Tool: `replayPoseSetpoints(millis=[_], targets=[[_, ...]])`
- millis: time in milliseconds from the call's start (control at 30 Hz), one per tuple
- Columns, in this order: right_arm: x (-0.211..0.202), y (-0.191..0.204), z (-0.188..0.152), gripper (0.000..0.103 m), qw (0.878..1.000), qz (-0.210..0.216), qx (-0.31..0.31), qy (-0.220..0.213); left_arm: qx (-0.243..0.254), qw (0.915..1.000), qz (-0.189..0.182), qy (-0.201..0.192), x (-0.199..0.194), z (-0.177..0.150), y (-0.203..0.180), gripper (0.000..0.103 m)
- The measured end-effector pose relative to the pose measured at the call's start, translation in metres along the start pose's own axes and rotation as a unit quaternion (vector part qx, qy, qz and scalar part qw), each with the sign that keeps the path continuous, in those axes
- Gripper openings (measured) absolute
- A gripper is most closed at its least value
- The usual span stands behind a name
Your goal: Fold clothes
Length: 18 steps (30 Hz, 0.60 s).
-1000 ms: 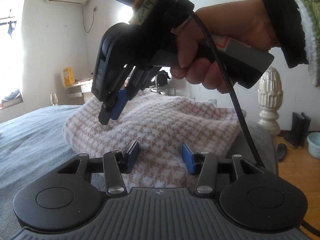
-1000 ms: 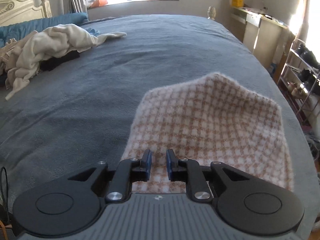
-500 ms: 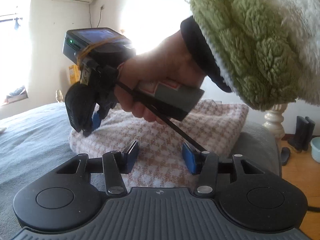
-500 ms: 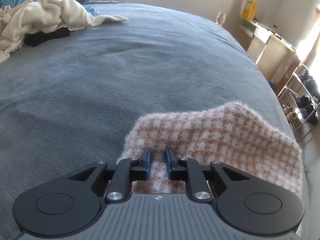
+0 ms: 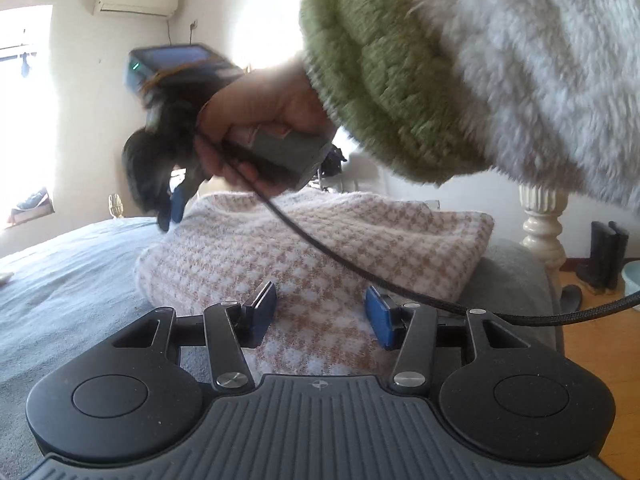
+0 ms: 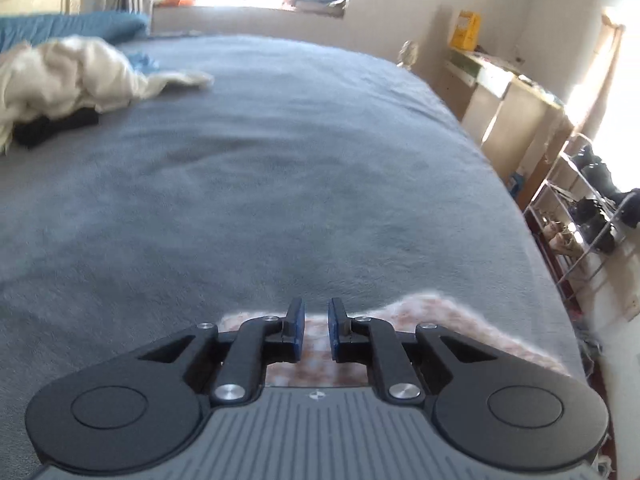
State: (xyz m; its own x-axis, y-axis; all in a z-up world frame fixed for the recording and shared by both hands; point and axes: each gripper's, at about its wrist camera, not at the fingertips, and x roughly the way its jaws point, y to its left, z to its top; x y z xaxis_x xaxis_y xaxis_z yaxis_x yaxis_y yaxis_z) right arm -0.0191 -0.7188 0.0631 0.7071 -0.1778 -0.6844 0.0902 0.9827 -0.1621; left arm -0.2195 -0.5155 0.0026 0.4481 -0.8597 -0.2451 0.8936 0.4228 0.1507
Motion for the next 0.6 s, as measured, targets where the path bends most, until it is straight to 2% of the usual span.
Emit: replayPoseSetpoints(millis=[33,133,200,267,333,367,400,467,533,600], targets=[[-0.009,-0.015,-0.003,0.018,1.000,-0.007,0.011,-0.007,-0.001,1.0000,-0.001,0.000,0.001,0.000,0.000,0.050],[-0.016,-0.048,-0.025,0.018,0.999,0.023,0.028,0.006,-0.002,1.0000,-0.001,0.000,0.000,0.000,0.000,0.050],[-0.002,-0.064,-0.043,0.017,1.000,-0.008,0.023,0.014,-0.001,1.0000,0.000,0.000,-0.002,-0.001,0.001,0.050],[0.018,-0.098,-0.058,0.017,0.993,-0.075,0.080,0.038,0.003,1.0000,0.000,0.000,-0.004,-0.001,0.001,0.050],[0.014,-0.139,-0.070,0.013,0.981,-0.078,0.177,0.020,0.007,1.0000,0.001,0.000,-0.005,-0.001,0.001,0.050],[0.006,-0.152,-0.072,0.017,0.974,-0.084,0.208,0.005,0.007,1.0000,0.002,0.000,-0.005,-0.001,0.001,0.050],[-0.001,-0.154,-0.071,0.017,0.974,-0.087,0.210,-0.008,0.006,1.0000,0.001,0.000,-0.006,-0.001,0.001,0.050],[-0.023,-0.148,-0.064,0.018,0.980,-0.046,0.189,-0.045,0.005,1.0000,0.001,0.000,-0.007,-0.002,0.002,0.050],[-0.030,-0.129,-0.054,0.019,0.984,0.030,0.163,-0.064,0.005,1.0000,0.001,-0.001,-0.006,-0.002,0.001,0.050],[-0.021,-0.103,-0.045,0.018,0.987,0.090,0.118,-0.056,0.008,1.0000,0.003,0.000,-0.004,-0.002,-0.001,0.050]])
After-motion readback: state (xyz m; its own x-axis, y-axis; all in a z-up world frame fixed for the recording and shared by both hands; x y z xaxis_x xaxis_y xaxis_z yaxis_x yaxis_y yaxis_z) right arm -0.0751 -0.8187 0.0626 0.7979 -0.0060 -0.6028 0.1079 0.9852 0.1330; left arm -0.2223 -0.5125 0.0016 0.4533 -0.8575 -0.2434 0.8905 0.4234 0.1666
